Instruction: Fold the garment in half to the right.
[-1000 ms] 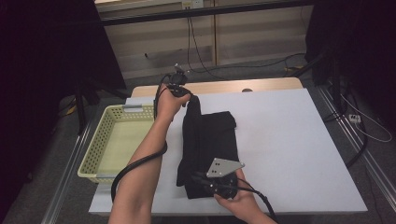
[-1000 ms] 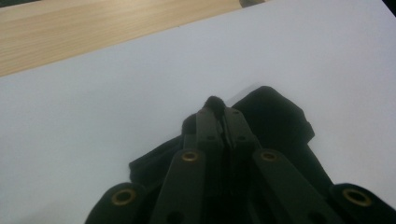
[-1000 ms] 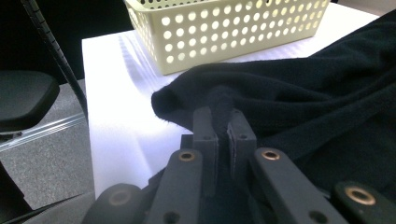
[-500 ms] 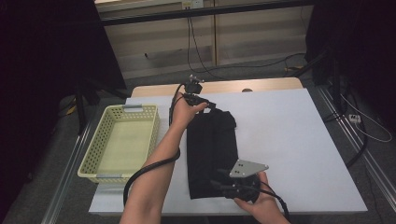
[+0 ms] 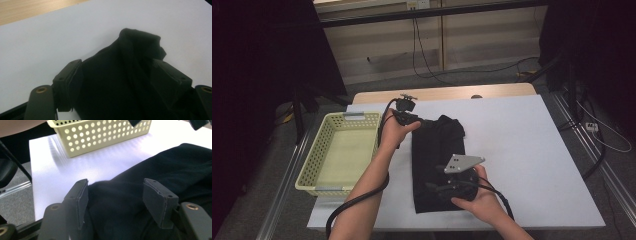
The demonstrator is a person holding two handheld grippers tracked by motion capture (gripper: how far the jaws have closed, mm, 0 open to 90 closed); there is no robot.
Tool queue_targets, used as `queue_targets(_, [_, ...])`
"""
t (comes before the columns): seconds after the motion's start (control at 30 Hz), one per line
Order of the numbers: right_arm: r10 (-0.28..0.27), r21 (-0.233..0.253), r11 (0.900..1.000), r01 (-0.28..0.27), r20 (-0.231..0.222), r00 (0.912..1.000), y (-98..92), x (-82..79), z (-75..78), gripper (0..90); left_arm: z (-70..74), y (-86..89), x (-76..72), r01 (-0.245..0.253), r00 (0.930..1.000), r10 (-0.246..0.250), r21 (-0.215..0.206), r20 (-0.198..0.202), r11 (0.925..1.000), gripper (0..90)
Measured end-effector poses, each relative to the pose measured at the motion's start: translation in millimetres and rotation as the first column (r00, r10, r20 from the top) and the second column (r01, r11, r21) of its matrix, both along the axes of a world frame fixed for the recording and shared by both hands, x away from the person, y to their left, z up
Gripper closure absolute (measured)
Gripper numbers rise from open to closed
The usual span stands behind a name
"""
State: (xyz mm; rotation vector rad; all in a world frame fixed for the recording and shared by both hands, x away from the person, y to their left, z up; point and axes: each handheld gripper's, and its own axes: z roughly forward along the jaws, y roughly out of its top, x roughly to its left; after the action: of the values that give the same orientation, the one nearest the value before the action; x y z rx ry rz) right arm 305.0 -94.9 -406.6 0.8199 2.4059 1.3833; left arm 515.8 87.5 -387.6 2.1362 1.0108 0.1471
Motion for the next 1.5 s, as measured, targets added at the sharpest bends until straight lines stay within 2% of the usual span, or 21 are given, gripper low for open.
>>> queue_targets(0.1, [0.008,-0.028,1.0,-0.008,0.003,1.0,8.7,9.6,1.8,38.9,-3.2,9.3,-10.9,0.008,0.9999,-0.008,-0.018,0.011,0.9998,22.6])
queue_targets(0.23, [0.002,-0.055,0.999,-0.002,0.0,1.0,20.1,21.0,5.2,40.4,-8.9,22.4,-23.3,0.006,0.999,-0.007,0.001,0.044,1.0,20.5])
queue_targets(0.3, [0.007,-0.055,0.998,-0.007,-0.004,1.0,26.7,25.2,6.0,42.0,-11.3,27.8,-26.9,0.018,0.9994,-0.019,0.003,0.028,0.9998,20.6])
queue_targets(0.37, [0.012,-0.057,0.998,-0.012,-0.003,0.9999,35.2,25.6,7.2,42.2,-12.2,32.7,-30.0,0.024,0.999,-0.025,0.018,0.037,0.9995,20.6])
queue_targets(0.4, [0.02,-0.07,0.997,-0.02,0.004,0.9998,40.1,24.8,7.3,42.5,-12.7,34.3,-31.9,0.024,0.9989,-0.024,0.012,0.039,0.9996,20.6])
queue_targets(0.43, [0.028,-0.082,0.996,-0.027,0.008,0.9996,44.9,24.2,5.9,43.1,-13.8,35.9,-33.4,0.018,0.9992,-0.018,-0.003,0.037,0.9998,20.6])
queue_targets(0.47, [0.033,-0.093,0.995,-0.033,0.003,0.9994,49.2,23.9,3.1,43.4,-15.2,36.5,-35.0,0.016,0.9991,-0.016,0.001,0.04,0.9999,20.5])
queue_targets(0.53, [0.041,-0.124,0.991,-0.043,-0.021,0.9989,55.9,25.3,-5.2,43.5,-18.6,37.2,-38.7,0.019,0.9986,-0.02,0.013,0.048,0.9997,20.5])
queue_targets(0.6, [0.04,-0.16,0.986,-0.047,-0.045,0.9982,58.9,27.3,-14.2,44.1,-23.1,37.7,-42.1,0.026,0.9991,-0.026,0.0,0.032,0.9997,20.5])
queue_targets(0.7, [0.021,-0.189,0.981,-0.034,-0.07,0.9973,57.1,29.0,-24.4,52.3,-30.0,40.2,-45.1,0.024,0.9992,-0.024,0.02,0.031,0.9995,20.5])
queue_targets(0.77, [0.005,-0.198,0.98,-0.018,-0.066,0.9978,52.8,28.5,-26.3,61.6,-33.4,42.0,-48.1,0.017,0.9993,-0.018,0.025,0.033,0.9995,20.5])
queue_targets(0.8, [0.005,-0.203,0.979,-0.017,-0.059,0.9982,49.4,27.4,-25.5,64.1,-35.1,42.8,-50.0,0.01,0.9992,-0.011,0.012,0.038,0.9999,20.6])
queue_targets(0.87, [-0.011,-0.188,0.982,0.0,-0.055,0.9984,40.7,25.2,-23.6,66.9,-37.0,43.7,-53.9,0.012,0.9989,-0.013,0.03,0.044,0.9995,20.9])
queue_targets(0.97, [-0.015,-0.143,0.99,0.005,-0.073,0.9972,27.7,22.4,-22.0,76.9,-38.9,44.0,-59.9,0.024,0.9982,-0.025,0.028,0.054,0.9993,20.8])
queue_targets(1.07, [-0.011,-0.124,0.992,0.003,-0.067,0.9977,17.0,18.7,-21.6,86.6,-41.7,45.5,-63.3,0.013,0.9985,-0.014,0.008,0.053,0.9999,20.7])
queue_targets(1.13, [-0.015,-0.104,0.995,0.008,-0.068,0.9976,9.5,17.4,-22.1,90.0,-42.7,44.4,-64.1,0.017,0.9991,-0.017,0.012,0.038,0.9998,20.1])
queue_targets(1.17, [-0.017,-0.093,0.996,0.011,-0.067,0.9976,6.0,17.6,-22.5,90.0,-41.8,43.9,-65.1,0.019,0.9987,-0.02,0.021,0.047,0.9996,19.8])
queue_targets(1.27, [-0.025,-0.049,0.999,0.021,-0.078,0.9967,-0.9,18.3,-21.8,89.8,-41.5,45.0,-66.2,0.017,0.9984,-0.017,0.006,0.053,0.9998,19.8])
queue_targets(1.37, [-0.039,-0.043,0.998,0.036,-0.065,0.9971,4.1,18.9,-18.7,76.9,-43.5,46.5,-67.3,0.004,0.9984,-0.005,0.014,0.057,0.9999,19.1])
queue_targets(1.5, [-0.049,-0.042,0.998,0.047,-0.049,0.9976,18.5,22.2,-11.4,60.4,-42.1,44.9,-70.4,0.011,0.998,-0.01,-0.017,0.062,0.9998,19.2])
